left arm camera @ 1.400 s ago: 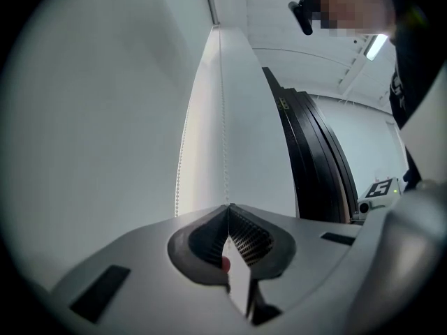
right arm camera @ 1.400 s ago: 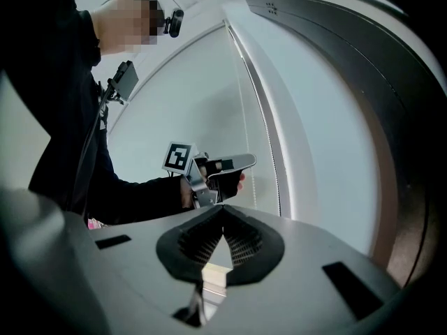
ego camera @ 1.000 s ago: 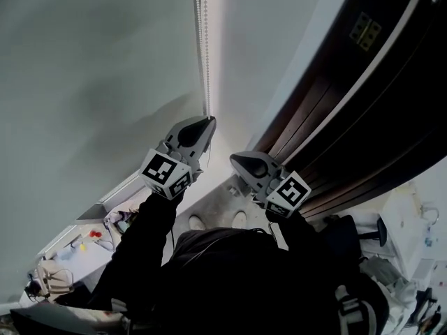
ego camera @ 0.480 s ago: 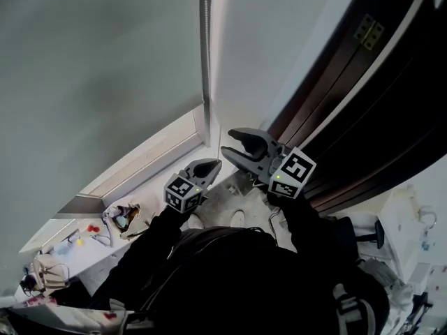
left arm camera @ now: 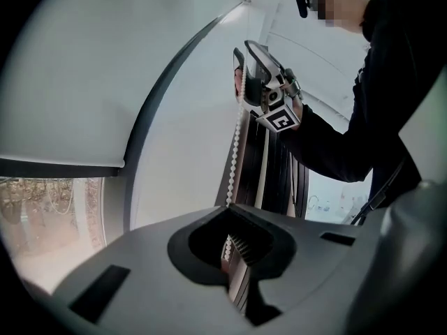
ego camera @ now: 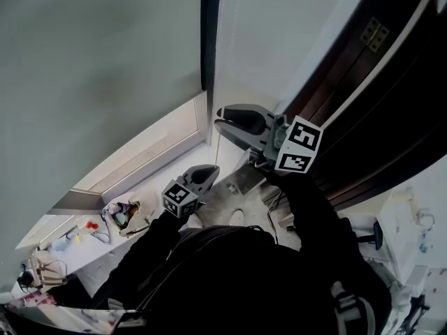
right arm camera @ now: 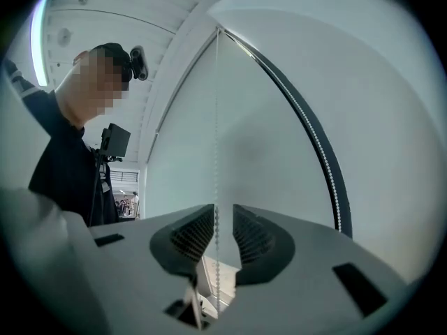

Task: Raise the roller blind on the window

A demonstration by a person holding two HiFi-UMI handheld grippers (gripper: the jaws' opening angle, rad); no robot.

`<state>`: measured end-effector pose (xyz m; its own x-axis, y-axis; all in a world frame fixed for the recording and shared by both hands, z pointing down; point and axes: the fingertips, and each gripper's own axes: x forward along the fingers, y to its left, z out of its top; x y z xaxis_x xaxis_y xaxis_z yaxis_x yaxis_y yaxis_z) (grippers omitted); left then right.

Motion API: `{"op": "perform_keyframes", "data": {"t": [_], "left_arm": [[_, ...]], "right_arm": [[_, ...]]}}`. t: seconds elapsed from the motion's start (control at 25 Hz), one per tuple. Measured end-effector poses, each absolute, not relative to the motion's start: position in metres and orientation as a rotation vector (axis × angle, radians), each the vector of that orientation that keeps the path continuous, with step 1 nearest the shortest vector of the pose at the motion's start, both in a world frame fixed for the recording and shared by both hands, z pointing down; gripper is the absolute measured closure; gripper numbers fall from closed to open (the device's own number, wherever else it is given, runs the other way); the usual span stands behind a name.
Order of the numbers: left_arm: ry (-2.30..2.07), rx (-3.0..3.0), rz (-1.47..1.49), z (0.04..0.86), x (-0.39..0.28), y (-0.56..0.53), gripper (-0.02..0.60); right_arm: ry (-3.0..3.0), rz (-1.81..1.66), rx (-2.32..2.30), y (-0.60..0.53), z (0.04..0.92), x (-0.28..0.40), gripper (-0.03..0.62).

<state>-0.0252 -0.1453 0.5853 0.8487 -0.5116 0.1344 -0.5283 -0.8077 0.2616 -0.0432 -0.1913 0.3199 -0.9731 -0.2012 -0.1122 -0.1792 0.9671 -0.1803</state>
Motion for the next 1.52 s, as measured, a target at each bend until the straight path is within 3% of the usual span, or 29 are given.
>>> {"op": "perform_keyframes", "data": {"t": [0.2,0.48,0.72,0.96,1.32,1.52], "left_arm": [[-0.791,2.740,0.066,0.584,-0.028,-0.141,0.574],[-0.865,2.726,-0.021,0.575,-0.050,-0.141,0.571],[-1.040,2.722,-0.152,0.514,-0.099,-0.165,0.470],[-0.872,2.854,-0.272,0.429,-0.097,-0.174,0.391],[-0.730,3.002,-0.282,0.340,-0.076,-0.177,0.388],[-0.689,3.059,-0.298,0.315,-0.064,-0.176,0.388]], "right_arm": [[3.060,-0.178,-0.207,-0.183,0.312,-0.050,0.583],[3.060,-0.121,-0.221,-0.183,0.313,-0.055,0.588],[3.021,-0.076,-0.277,-0.193,0.315,-0.048,0.588],[3.019,-0.038,-0.295,-0.191,0.320,-0.053,0.588],[3.090,-0.151,-0.305,-0.191,0.378,-0.050,0.588],[3.218,-0.266,-0.278,-0.174,0.453,-0.064,0.588]]}}
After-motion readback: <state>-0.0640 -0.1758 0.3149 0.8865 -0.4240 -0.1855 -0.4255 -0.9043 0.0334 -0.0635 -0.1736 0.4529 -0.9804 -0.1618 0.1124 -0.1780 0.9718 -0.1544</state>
